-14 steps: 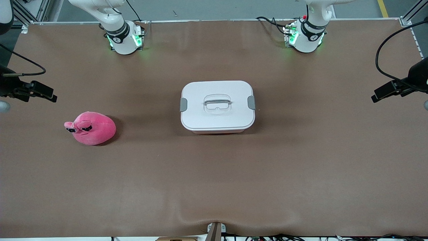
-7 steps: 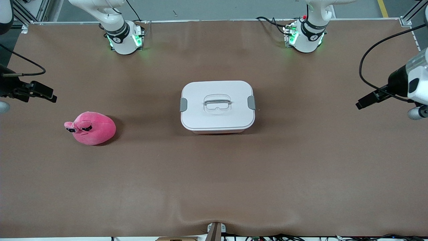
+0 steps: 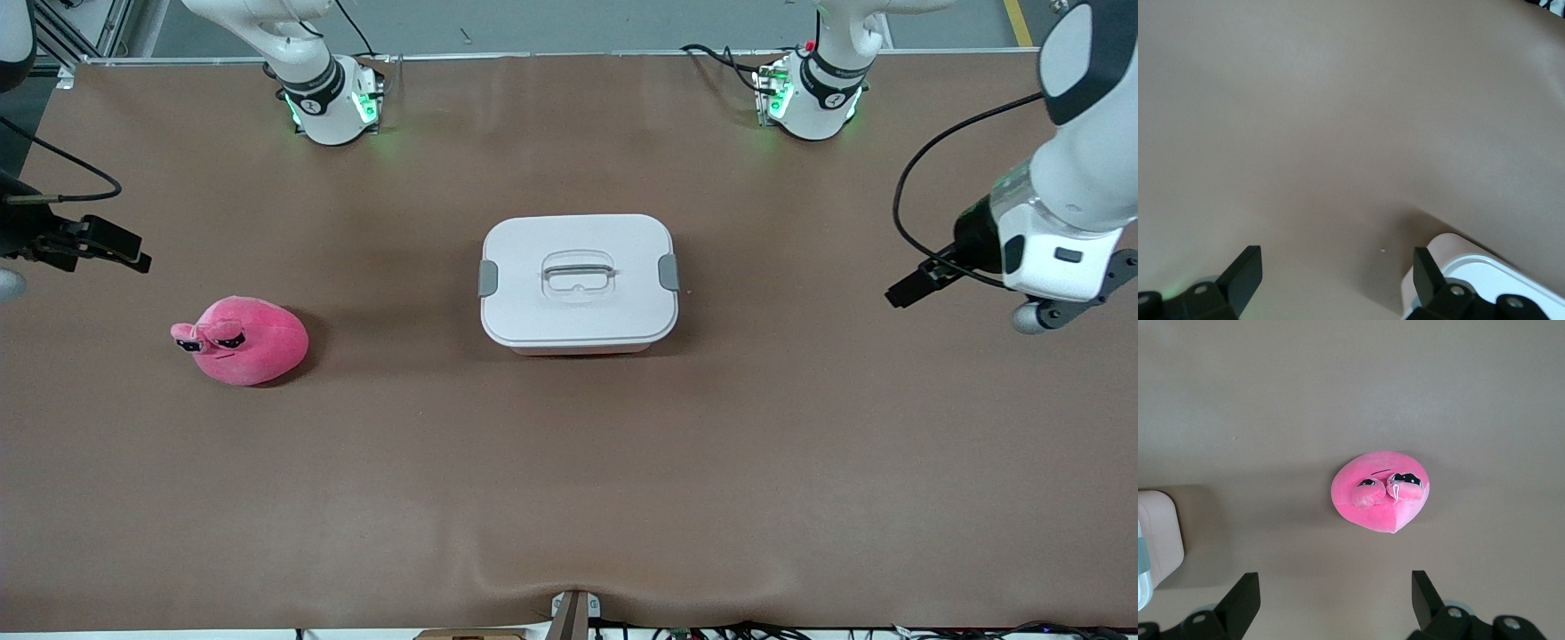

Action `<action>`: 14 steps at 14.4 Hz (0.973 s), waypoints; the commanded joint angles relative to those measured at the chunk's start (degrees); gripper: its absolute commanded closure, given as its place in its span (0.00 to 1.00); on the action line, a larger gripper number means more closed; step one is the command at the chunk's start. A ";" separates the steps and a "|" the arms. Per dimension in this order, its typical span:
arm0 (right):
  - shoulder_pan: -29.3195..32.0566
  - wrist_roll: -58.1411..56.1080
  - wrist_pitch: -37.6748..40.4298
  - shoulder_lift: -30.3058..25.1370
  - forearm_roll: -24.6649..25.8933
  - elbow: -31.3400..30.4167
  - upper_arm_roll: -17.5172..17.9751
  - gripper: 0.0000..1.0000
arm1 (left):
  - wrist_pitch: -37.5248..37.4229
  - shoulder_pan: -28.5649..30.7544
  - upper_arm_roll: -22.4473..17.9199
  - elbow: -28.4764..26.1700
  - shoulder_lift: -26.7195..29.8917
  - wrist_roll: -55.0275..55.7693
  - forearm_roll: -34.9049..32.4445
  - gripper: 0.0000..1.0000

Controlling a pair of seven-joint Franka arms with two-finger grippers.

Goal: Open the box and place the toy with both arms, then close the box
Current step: 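Lower the left gripper onto the lid handle while the right gripper reaches the toy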

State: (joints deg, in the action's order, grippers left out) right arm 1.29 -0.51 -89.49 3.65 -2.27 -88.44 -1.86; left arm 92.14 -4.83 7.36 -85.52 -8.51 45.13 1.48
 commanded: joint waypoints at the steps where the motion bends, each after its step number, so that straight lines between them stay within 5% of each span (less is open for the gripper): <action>1: 0.73 -0.64 -0.25 -0.49 -0.63 -0.16 0.46 0.00 | -0.04 -1.93 -0.15 1.50 -1.16 5.83 1.15 0.00; 14: 0.73 -0.64 -0.25 -0.40 -0.63 -0.24 0.46 0.00 | 4.53 -15.72 -0.06 1.41 -4.40 38.52 3.70 0.00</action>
State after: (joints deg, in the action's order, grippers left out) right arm 1.30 -0.51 -89.51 3.65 -2.27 -88.44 -1.86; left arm 96.00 -18.49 7.71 -85.50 -11.33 79.43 4.63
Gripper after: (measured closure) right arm 0.000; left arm 0.000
